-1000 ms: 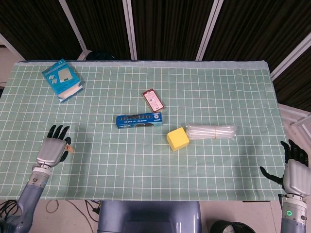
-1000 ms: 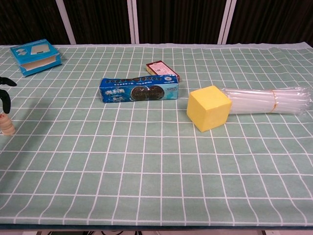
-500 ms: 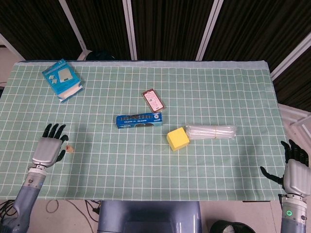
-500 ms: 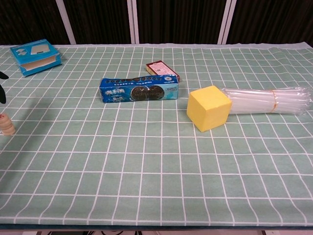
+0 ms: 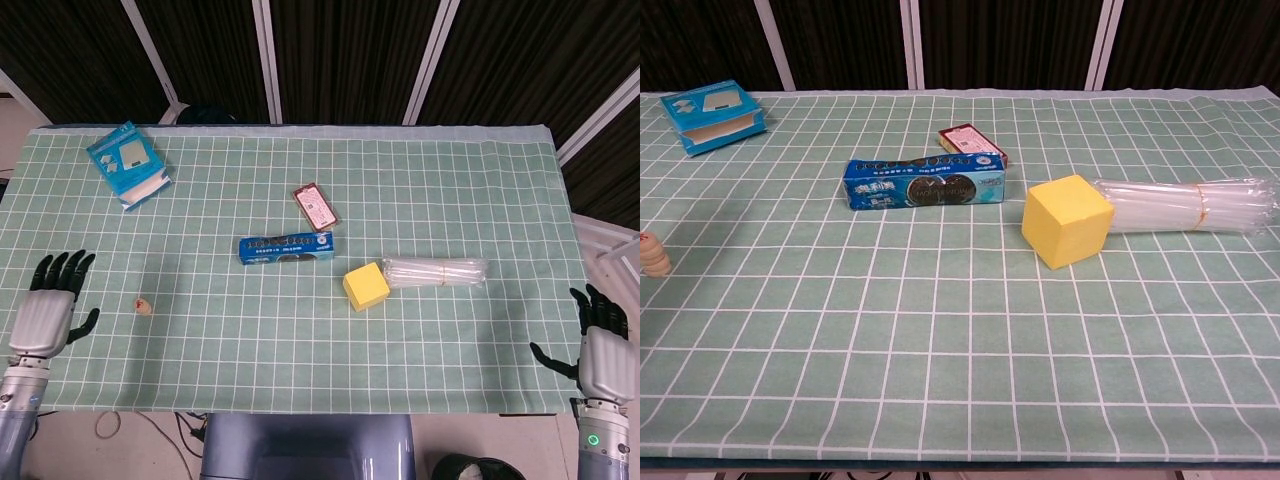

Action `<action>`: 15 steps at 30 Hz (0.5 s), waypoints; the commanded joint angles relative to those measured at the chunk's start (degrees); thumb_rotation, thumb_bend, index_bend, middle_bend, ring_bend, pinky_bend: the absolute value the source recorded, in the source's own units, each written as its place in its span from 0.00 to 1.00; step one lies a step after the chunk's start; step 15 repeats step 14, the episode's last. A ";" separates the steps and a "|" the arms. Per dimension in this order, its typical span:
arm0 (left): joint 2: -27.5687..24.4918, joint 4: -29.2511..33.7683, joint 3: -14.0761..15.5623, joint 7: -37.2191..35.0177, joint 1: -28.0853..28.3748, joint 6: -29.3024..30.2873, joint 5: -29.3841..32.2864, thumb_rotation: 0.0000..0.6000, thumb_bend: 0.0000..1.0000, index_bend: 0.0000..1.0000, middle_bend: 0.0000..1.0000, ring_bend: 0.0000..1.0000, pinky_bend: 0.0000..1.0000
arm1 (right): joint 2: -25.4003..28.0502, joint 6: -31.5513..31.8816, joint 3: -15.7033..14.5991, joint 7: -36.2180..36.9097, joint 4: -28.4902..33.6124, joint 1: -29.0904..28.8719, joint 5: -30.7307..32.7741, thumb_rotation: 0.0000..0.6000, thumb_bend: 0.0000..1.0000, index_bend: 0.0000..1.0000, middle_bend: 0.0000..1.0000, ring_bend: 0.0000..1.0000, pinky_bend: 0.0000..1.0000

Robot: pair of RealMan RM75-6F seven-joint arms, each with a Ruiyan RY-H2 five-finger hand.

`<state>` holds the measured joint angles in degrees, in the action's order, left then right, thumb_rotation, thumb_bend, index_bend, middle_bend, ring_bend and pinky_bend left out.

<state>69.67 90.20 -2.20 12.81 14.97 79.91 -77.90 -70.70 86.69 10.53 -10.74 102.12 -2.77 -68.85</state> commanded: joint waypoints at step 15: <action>-4.42 -3.20 0.61 -11.09 -6.66 7.62 -4.67 1.00 0.32 0.00 0.02 0.00 0.00 | -0.46 1.56 -4.26 4.96 -6.53 -0.76 -14.20 1.00 0.27 0.12 0.05 0.00 0.00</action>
